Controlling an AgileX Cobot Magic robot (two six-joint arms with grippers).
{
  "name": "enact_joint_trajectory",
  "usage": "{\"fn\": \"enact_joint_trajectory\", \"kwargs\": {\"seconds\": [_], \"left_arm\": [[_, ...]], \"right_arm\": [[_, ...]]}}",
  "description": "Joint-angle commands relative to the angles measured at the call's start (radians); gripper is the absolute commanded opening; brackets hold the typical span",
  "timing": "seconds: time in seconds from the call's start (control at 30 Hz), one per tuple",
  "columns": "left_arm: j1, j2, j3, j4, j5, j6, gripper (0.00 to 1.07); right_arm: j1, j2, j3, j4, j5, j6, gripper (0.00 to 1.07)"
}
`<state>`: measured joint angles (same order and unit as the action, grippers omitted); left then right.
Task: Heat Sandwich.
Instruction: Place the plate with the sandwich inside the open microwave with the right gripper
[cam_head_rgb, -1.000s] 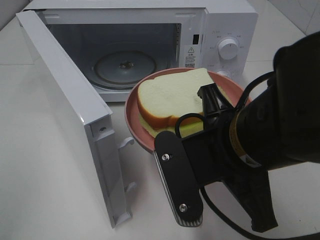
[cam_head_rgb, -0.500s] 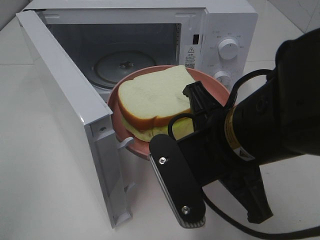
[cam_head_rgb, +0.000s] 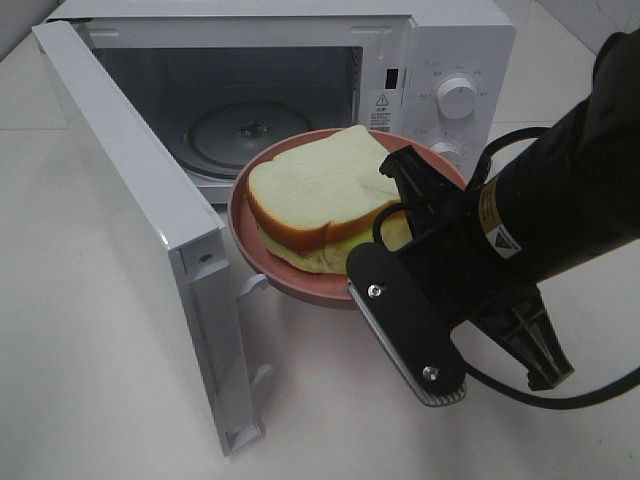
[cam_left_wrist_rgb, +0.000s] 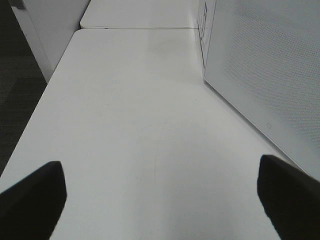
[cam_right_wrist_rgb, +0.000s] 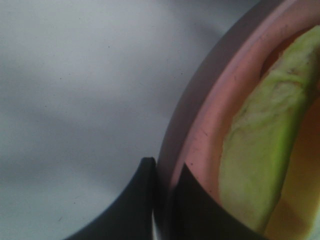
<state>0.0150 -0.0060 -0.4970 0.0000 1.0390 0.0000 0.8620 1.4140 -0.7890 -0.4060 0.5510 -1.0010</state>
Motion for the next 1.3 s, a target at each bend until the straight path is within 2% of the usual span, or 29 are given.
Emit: {"fn": "enact_joint_trajectory", "kwargs": {"seconds": [0.03,0.3,0.5,0.63,1.3], "left_arm": [[0.004,-0.025,0.002,0.0,-0.004,0.0,0.98],[0.004,-0.025,0.002,0.0,-0.004,0.0,0.98],[0.004,-0.025,0.002,0.0,-0.004,0.0,0.98],[0.004,-0.025,0.002,0.0,-0.004,0.0,0.98],[0.004,-0.025,0.002,0.0,-0.004,0.0,0.98]], "right_arm": [[-0.032,-0.011,-0.002,0.034,-0.042,-0.088,0.01],[-0.121,-0.011,-0.002,0.184,-0.047,-0.333,0.0],[-0.148,-0.011,-0.003,0.231,-0.065,-0.41,0.0],[-0.178,-0.011,-0.003,0.332,-0.069,-0.513,0.0],[-0.185,-0.002,-0.004,0.367,-0.099,-0.527,0.0]]}}
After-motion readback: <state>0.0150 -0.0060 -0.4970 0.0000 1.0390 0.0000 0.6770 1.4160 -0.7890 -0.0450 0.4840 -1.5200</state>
